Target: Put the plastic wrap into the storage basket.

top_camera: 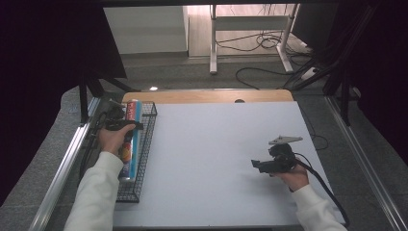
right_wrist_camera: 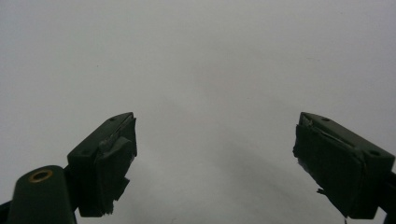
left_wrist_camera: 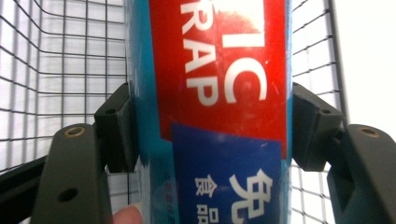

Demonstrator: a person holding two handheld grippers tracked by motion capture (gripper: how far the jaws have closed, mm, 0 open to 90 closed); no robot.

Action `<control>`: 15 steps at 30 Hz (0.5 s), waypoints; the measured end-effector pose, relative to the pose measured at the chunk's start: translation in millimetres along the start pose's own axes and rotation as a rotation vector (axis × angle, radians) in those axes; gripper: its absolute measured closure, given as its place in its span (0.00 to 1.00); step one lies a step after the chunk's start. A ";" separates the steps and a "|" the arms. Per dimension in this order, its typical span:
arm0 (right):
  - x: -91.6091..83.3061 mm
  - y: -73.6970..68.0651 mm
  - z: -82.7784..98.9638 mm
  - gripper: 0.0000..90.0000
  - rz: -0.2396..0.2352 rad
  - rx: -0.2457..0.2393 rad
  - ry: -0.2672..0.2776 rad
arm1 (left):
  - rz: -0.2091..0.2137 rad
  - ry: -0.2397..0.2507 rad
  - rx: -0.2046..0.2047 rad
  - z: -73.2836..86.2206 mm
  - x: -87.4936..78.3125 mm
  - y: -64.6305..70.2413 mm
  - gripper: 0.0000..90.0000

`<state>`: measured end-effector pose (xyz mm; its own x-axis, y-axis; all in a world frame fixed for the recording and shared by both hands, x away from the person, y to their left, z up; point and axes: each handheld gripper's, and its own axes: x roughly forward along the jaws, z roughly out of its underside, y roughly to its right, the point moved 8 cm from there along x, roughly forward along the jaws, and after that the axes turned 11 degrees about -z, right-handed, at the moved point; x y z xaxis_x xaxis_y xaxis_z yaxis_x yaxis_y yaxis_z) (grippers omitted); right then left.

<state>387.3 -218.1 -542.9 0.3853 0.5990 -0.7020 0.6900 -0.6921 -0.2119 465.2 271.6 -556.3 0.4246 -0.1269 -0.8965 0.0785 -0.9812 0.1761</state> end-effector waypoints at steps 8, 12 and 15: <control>-0.5 2.1 0.9 0.15 0.004 0.009 0.005 | -0.071 -0.024 0.033 7.1 21.0 -4.9 0.29; -0.7 4.0 1.3 0.15 0.007 0.015 0.007 | -0.070 -0.001 0.083 8.7 9.6 4.1 0.16; -2.3 3.6 0.5 0.15 0.001 0.020 0.019 | -0.051 0.097 0.107 12.7 -16.5 11.5 0.13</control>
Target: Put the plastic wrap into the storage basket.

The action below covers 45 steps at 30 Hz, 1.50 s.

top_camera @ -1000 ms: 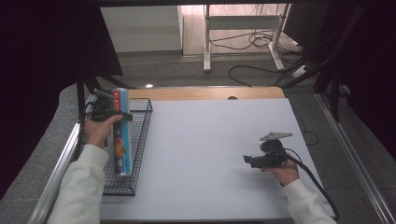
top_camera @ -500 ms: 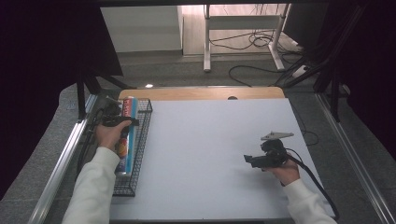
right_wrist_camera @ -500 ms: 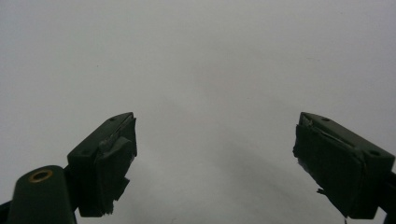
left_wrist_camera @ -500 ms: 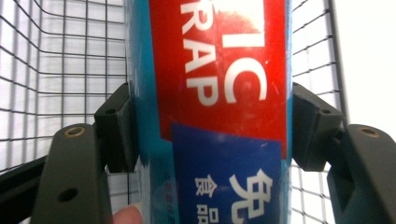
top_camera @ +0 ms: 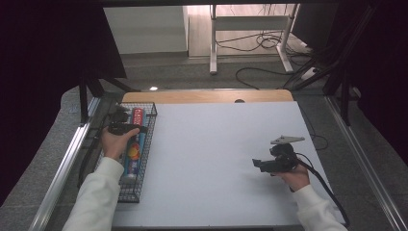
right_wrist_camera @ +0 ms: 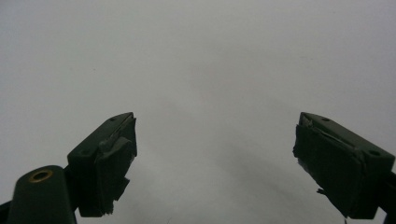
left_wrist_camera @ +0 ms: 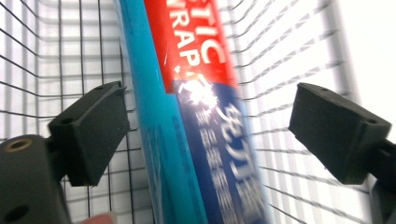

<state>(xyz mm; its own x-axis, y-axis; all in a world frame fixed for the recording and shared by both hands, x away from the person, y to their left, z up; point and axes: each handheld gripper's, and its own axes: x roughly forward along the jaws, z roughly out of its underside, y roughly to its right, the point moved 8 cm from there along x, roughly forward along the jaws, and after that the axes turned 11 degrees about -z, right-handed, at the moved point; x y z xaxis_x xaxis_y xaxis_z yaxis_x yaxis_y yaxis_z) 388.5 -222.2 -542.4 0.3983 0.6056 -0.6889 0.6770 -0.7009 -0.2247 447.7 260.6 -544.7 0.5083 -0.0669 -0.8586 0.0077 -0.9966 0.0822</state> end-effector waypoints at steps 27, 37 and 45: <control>-18.7 -21.3 -0.3 0.15 -0.079 -0.118 0.110 | 0.305 0.267 0.409 111.5 -97.7 116.4 0.17; -30.0 -35.9 8.5 0.15 -0.082 -0.178 0.145 | 0.324 0.254 0.425 116.6 -93.4 127.3 0.17; -32.3 -37.1 5.7 0.15 -0.092 -0.188 0.173 | 0.335 0.251 0.400 116.6 -94.8 125.7 0.17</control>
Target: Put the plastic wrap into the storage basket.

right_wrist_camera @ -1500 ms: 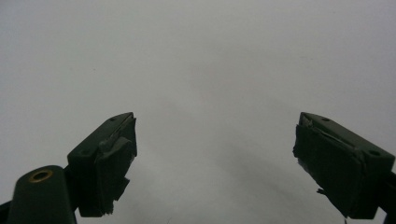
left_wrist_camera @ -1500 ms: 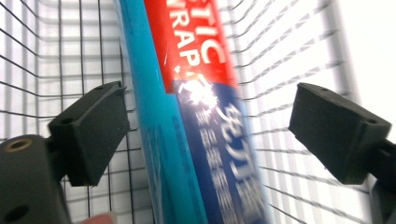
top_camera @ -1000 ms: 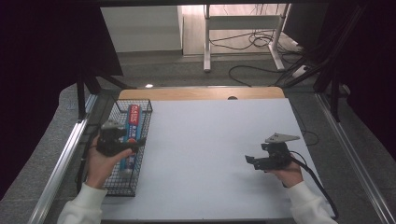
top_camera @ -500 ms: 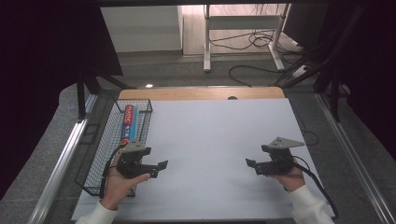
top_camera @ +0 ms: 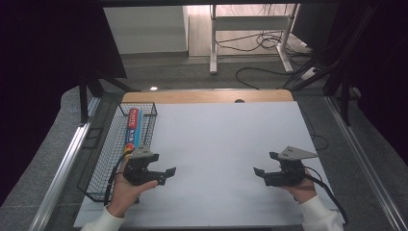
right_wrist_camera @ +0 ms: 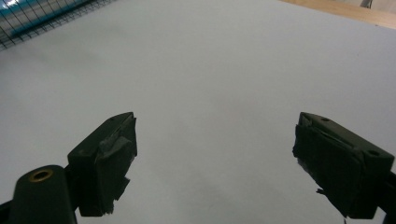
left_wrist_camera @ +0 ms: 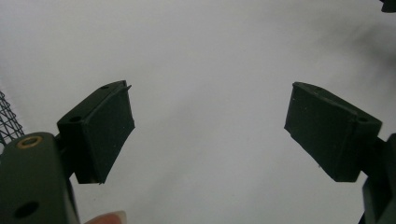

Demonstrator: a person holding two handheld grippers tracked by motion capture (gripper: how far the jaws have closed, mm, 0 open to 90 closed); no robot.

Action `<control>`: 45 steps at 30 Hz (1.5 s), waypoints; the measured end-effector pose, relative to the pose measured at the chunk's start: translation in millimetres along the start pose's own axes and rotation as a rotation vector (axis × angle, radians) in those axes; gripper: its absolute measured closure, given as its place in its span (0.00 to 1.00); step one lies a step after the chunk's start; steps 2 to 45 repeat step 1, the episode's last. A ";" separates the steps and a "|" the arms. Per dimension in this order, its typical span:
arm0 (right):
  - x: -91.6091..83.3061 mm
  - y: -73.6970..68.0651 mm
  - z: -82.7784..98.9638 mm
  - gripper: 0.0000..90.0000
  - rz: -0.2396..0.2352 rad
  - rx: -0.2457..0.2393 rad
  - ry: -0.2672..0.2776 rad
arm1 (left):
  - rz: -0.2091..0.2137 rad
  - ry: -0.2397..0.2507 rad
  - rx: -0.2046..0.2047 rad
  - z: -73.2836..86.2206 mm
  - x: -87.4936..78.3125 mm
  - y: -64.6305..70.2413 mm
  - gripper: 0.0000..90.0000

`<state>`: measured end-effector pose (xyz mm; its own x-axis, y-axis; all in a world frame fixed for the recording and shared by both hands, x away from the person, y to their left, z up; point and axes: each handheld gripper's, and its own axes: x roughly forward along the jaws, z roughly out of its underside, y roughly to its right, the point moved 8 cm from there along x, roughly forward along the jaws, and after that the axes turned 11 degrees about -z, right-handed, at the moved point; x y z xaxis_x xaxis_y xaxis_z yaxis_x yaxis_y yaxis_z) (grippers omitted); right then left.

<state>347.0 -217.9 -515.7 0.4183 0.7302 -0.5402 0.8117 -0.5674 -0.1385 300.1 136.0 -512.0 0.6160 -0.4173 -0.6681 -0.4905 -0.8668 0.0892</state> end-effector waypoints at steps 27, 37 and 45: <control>0.1 1.1 -2.4 0.15 -0.007 0.002 0.015 | 0.006 0.000 -0.007 0.3 -0.4 0.0 0.17; 0.1 1.1 -2.4 0.15 -0.007 0.002 0.015 | 0.006 0.000 -0.007 0.3 -0.4 0.0 0.17; 0.1 1.1 -2.4 0.15 -0.007 0.002 0.015 | 0.006 0.000 -0.007 0.3 -0.4 0.0 0.17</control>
